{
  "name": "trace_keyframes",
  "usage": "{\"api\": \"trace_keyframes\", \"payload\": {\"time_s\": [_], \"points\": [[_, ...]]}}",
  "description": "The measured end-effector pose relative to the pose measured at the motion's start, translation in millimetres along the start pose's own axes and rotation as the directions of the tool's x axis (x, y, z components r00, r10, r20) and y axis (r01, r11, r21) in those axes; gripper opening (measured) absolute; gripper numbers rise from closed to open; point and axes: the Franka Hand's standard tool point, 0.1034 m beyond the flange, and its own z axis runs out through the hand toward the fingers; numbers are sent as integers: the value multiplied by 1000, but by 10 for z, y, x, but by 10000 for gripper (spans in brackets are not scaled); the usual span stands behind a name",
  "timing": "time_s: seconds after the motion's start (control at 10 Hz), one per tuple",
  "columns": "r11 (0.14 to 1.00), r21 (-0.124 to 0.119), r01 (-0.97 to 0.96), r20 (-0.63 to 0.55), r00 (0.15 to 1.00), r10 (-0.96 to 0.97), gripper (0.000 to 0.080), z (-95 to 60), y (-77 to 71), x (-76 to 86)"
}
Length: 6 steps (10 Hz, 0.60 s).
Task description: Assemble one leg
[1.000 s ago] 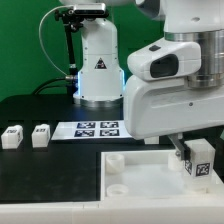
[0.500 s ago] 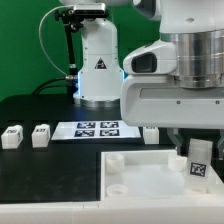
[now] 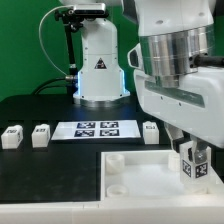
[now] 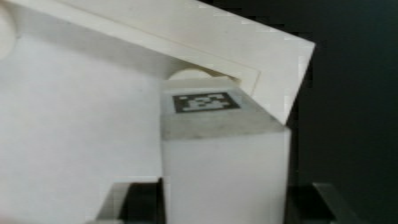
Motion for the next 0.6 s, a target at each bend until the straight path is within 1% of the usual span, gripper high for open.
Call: {"api": "trace_keyframes", "payload": {"time_s": [0.1,0.2,0.3,0.4,0.5,0.6], "points": [[994,-3,-109,-5,994,109,298,-4,11,-34],[992,-4,-125,-8,992,125,298,-5,13,-47],[995,-5,-101,-8,995,101,298,-5,14,-41],[998,-5,-60,-7,998,59,352,-1,14,-48],[999,-6,-49,-7,999,49,541,2,13,-66],[980,-13,200,-14,980,-200,615,11,15,-101]]}}
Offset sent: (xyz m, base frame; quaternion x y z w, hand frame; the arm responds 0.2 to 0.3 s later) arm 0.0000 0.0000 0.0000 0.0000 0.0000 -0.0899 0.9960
